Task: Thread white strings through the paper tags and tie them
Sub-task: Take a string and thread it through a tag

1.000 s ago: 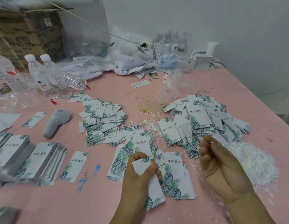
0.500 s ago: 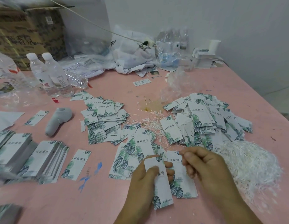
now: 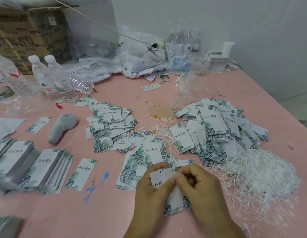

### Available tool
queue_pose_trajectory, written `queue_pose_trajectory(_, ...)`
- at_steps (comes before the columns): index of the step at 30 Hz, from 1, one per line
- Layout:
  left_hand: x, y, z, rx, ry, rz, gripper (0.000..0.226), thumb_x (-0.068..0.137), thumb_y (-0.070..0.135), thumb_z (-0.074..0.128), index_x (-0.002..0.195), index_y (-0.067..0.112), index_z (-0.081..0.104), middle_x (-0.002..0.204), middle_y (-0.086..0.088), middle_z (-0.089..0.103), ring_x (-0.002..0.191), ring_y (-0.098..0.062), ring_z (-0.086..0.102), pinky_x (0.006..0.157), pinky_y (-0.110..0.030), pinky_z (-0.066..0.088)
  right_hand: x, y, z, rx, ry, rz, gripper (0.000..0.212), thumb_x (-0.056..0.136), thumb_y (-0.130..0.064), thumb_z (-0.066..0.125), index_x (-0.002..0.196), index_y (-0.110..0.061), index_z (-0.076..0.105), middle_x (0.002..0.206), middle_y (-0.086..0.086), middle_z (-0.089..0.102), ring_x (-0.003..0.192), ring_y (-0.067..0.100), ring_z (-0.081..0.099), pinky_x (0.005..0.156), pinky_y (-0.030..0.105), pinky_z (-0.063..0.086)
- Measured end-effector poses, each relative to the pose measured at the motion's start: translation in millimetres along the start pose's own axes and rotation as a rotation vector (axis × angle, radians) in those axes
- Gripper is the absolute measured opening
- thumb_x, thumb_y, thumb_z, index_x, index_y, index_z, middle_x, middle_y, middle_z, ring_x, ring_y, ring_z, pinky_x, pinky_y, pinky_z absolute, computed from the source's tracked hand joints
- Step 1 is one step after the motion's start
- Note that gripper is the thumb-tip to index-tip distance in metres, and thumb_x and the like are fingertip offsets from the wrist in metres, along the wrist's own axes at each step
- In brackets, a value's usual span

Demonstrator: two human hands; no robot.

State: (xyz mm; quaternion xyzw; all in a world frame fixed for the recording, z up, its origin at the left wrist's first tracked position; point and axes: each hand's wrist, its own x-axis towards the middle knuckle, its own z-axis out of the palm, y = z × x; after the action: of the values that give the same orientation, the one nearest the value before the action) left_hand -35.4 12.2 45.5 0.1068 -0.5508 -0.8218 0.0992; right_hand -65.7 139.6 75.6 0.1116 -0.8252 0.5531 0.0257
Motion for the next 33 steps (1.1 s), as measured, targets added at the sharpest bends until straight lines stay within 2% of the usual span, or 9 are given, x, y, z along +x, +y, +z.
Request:
queue_pose_trajectory(3, -1, 1, 1, 0.010, -0.001, 0.010, 0.033, 0.068, 0.007, 0.079, 0.095, 0.026, 0.073, 0.082, -0.015, 0.073, 0.070, -0.023, 0.070, 0.058, -0.033, 0.056, 0, 0, 1, -0.017, 0.016, -0.002, 0.018, 0.082, -0.014, 0.073, 0.071, -0.027, 0.066, 0.065, -0.012, 0.060, 0.057, 0.001, 0.052, 0.052, 0.010, 0.040)
queue_pose_trajectory(11, 1, -1, -1, -0.020, -0.056, -0.001, 0.038, 0.061, 0.020, 0.088, 0.096, 0.022, 0.071, 0.082, -0.015, 0.072, 0.069, -0.025, 0.069, 0.059, -0.034, 0.056, 3, 1, 0, -0.050, 0.021, -0.006, 0.015, 0.079, -0.018, 0.071, 0.076, -0.030, 0.063, 0.063, -0.013, 0.060, 0.055, 0.002, 0.050, 0.051, 0.014, 0.041)
queue_pose_trajectory(16, 2, -2, -4, -0.111, -0.083, -0.051, 0.040, 0.071, 0.030, 0.083, 0.102, 0.011, 0.068, 0.088, -0.022, 0.071, 0.073, -0.032, 0.067, 0.066, -0.042, 0.055, 4, 3, -5, 0.002, -0.004, 0.035, 0.009, 0.081, -0.022, 0.069, 0.074, -0.027, 0.064, 0.061, -0.008, 0.059, 0.053, -0.001, 0.047, 0.050, 0.016, 0.041)
queue_pose_trajectory(20, 6, -1, -6, -0.207, -0.075, -0.132, 0.037, 0.068, 0.028, 0.075, 0.099, 0.008, 0.068, 0.089, -0.023, 0.069, 0.074, -0.031, 0.065, 0.066, -0.040, 0.054, 6, 6, -7, 0.078, -0.091, 0.113, 0.010, 0.081, -0.024, 0.072, 0.073, -0.026, 0.067, 0.059, -0.008, 0.057, 0.054, 0.001, 0.045, 0.051, 0.019, 0.042)
queue_pose_trajectory(24, 6, 1, -6, -0.189, -0.110, -0.155, 0.039, 0.066, 0.024, 0.083, 0.100, 0.010, 0.067, 0.085, -0.020, 0.068, 0.065, -0.027, 0.061, 0.062, -0.036, 0.051, 10, 6, -10, 0.125, -0.208, 0.147, 0.012, 0.083, -0.021, 0.075, 0.072, -0.024, 0.069, 0.061, -0.001, 0.061, 0.055, 0.004, 0.049, 0.052, 0.019, 0.044)
queue_pose_trajectory(29, 8, -1, -9, -0.164, -0.148, -0.148, 0.042, 0.070, 0.015, 0.086, 0.106, 0.009, 0.065, 0.089, -0.018, 0.068, 0.069, -0.027, 0.062, 0.066, -0.037, 0.051, 15, 5, -16, 0.197, -0.314, 0.195, 0.019, 0.084, -0.015, 0.074, 0.069, -0.025, 0.071, 0.054, -0.009, 0.060, 0.046, -0.003, 0.048, 0.046, 0.010, 0.038)
queue_pose_trajectory(33, 8, -4, -9, -0.063, -0.141, -0.087, 0.040, 0.069, 0.024, 0.088, 0.102, 0.016, 0.067, 0.088, -0.015, 0.070, 0.071, -0.025, 0.063, 0.063, -0.036, 0.053, 18, 5, -18, 0.237, -0.360, 0.240, 0.026, 0.085, -0.011, 0.073, 0.064, -0.026, 0.071, 0.049, -0.010, 0.058, 0.041, -0.004, 0.048, 0.043, 0.007, 0.036)
